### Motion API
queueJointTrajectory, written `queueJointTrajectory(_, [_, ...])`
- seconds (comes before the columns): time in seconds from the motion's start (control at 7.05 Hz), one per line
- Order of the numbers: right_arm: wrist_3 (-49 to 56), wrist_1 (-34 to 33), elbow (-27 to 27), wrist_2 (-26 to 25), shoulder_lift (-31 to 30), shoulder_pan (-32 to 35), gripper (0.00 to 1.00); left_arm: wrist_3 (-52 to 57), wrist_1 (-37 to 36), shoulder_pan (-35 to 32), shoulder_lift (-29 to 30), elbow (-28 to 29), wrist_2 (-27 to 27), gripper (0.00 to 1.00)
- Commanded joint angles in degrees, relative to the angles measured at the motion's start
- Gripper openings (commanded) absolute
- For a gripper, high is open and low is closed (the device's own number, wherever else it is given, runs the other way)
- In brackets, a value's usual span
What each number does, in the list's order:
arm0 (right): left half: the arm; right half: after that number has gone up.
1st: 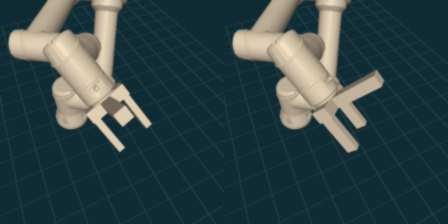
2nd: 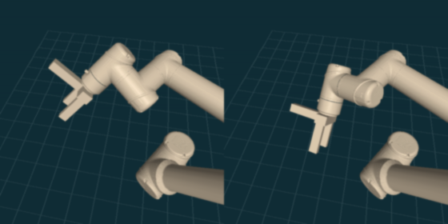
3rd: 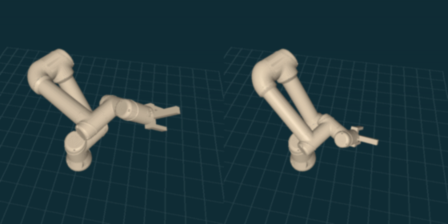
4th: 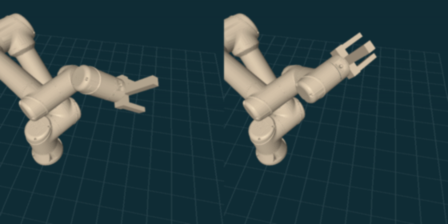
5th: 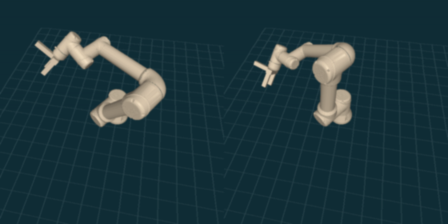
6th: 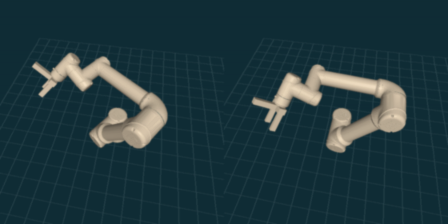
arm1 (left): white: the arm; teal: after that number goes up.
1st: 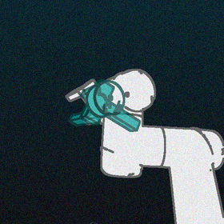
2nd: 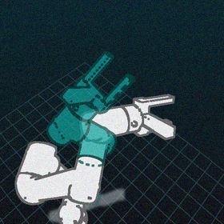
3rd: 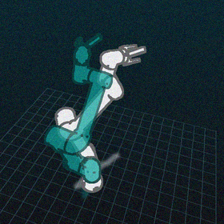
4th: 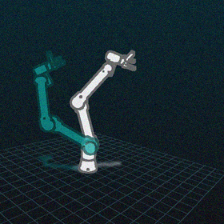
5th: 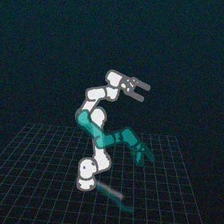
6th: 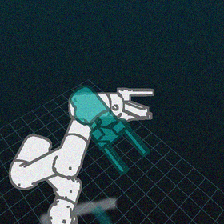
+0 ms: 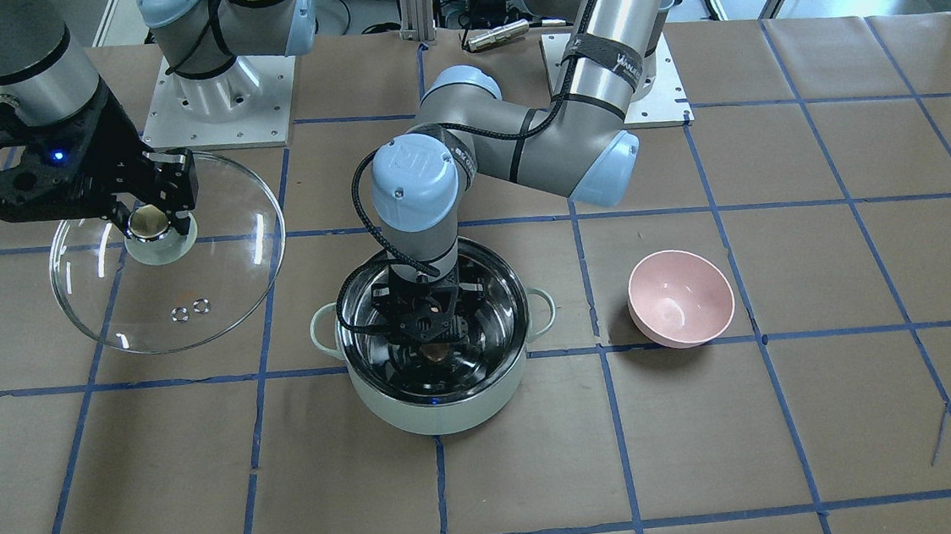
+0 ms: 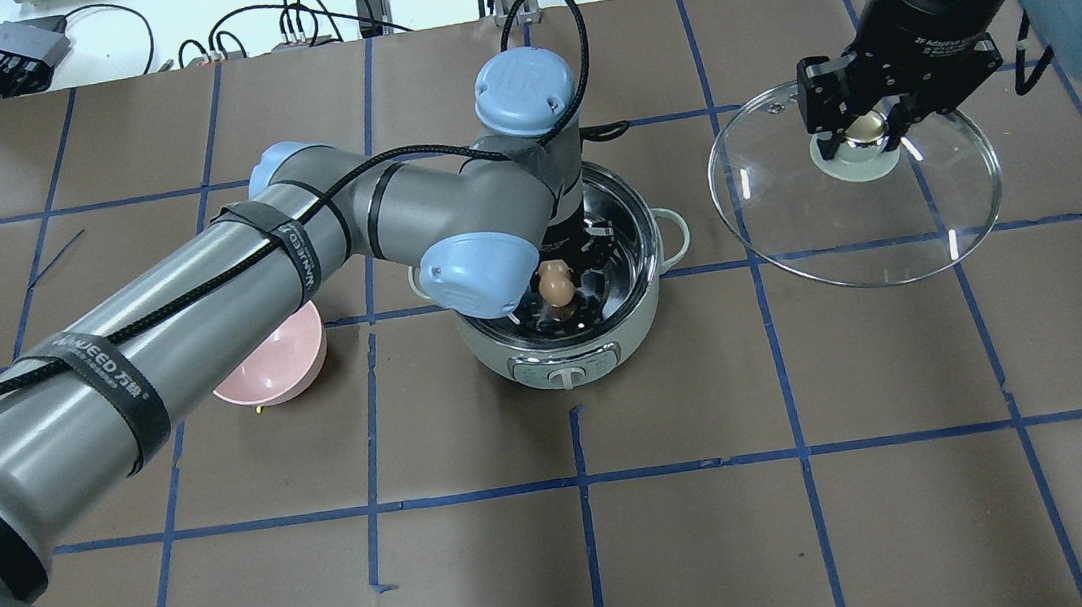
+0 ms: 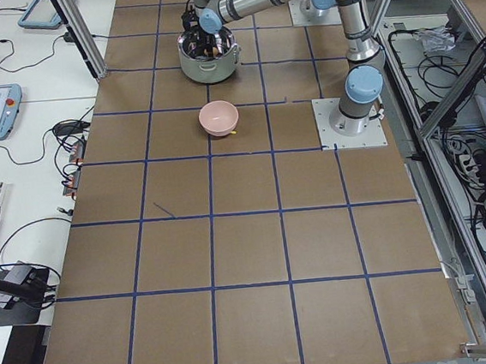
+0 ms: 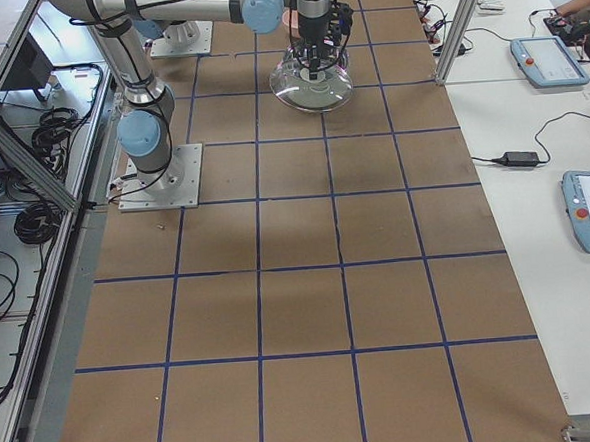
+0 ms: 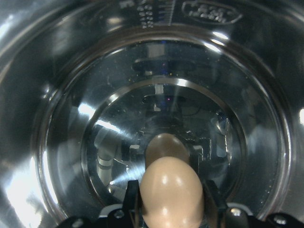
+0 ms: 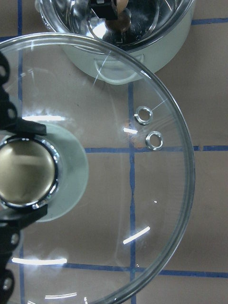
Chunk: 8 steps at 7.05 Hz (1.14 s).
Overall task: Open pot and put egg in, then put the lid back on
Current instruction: 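Lower the egg into the pot and open the left gripper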
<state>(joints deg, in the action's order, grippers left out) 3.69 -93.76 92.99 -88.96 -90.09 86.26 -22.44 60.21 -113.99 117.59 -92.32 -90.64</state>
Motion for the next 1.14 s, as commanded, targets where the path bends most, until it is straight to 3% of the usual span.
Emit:
queueJointTrajectory(0.0, [0.0, 0.1, 0.0, 0.3, 0.0, 0.0, 0.31, 0.1, 0.0, 0.0, -1.3, 0.1, 0.0, 0.66])
queueJointTrajectory(0.14, [0.0, 0.0, 0.0, 0.3, 0.0, 0.1, 0.31, 0.4, 0.6, 0.0, -2.1, 1.2, 0.1, 0.88])
queueJointTrajectory(0.28, [0.0, 0.0, 0.0, 0.5, 0.0, 0.2, 0.31, 0.3, 1.9, 0.0, -4.3, 1.2, -0.1, 0.96])
queueJointTrajectory(0.71, [-3.5, -1.2, -0.6, 1.0, 0.6, 3.3, 0.30, 1.6, 15.2, 3.3, -16.6, 1.6, -0.1, 0.98])
queueJointTrajectory(0.99, [-17.1, -6.0, -0.8, 0.9, 4.5, 14.8, 0.30, 3.4, 22.8, 7.0, -23.6, 2.1, -0.1, 1.00])
